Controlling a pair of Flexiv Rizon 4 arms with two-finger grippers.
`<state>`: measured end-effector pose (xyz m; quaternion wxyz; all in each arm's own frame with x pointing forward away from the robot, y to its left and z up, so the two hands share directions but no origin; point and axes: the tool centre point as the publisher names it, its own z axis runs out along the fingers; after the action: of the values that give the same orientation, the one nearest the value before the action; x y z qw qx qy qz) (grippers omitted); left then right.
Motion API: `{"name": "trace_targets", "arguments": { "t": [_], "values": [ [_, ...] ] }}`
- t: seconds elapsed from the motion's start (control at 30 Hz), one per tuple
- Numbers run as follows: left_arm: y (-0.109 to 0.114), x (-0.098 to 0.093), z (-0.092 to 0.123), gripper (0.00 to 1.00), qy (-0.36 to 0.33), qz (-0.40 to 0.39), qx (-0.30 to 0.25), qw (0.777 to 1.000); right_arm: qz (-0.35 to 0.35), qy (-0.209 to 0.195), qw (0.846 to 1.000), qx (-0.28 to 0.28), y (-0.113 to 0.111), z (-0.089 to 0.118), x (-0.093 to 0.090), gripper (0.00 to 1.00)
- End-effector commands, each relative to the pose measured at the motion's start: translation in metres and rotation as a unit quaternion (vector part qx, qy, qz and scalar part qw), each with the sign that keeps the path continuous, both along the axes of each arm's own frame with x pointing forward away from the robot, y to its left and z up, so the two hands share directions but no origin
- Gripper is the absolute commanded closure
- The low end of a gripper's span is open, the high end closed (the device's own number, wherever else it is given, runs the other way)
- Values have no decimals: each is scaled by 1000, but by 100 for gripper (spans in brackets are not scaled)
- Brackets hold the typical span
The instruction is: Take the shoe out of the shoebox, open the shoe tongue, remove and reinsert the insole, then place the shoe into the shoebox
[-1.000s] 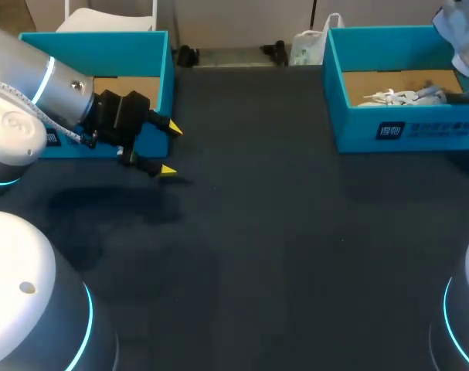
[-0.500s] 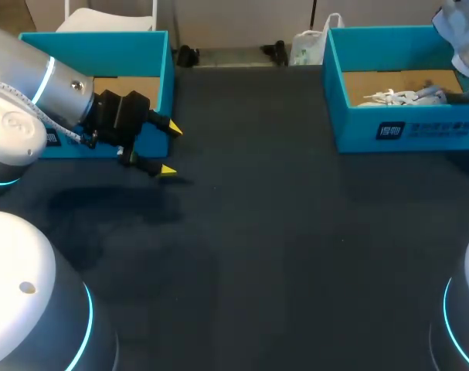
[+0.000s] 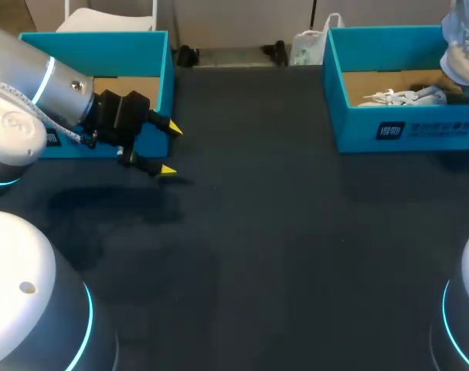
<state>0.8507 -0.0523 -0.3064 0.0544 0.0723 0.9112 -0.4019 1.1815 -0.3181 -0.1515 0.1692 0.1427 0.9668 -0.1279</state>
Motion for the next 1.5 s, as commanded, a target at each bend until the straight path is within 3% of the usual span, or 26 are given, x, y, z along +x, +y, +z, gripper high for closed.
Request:
{"name": "trace_targets", "arguments": {
  "t": [0.03,0.2,0.4,0.6,0.7,0.93,1.03,1.23,1.5],
  "values": [
    [1,0,1,0,0,-1,0,1000,-54,5,998,11,-2,1,10,100],
    [1,0,1,0,0,-1,0,1000,-148,-13,989,19,-8,1,-3,100],
    [1,0,1,0,0,-1,0,1000,-270,-55,961,32,-13,2,-10,100],
    [1,0,1,0,0,-1,0,1000,-391,-85,916,37,-15,3,-17,100],
    [1,0,1,0,0,-1,0,1000,-455,-111,883,36,-19,3,-26,100],
    [1,0,1,0,0,-1,0,1000,-534,-124,836,27,-25,7,-38,100],
    [1,0,1,0,0,-1,0,1000,-577,-131,805,36,-26,7,-43,100],
    [1,0,1,0,0,-1,0,1000,-622,-125,772,32,-23,6,-48,100],
    [1,0,1,0,0,-1,0,1000,-598,-142,788,32,-23,1,-47,100]
  ]
}}
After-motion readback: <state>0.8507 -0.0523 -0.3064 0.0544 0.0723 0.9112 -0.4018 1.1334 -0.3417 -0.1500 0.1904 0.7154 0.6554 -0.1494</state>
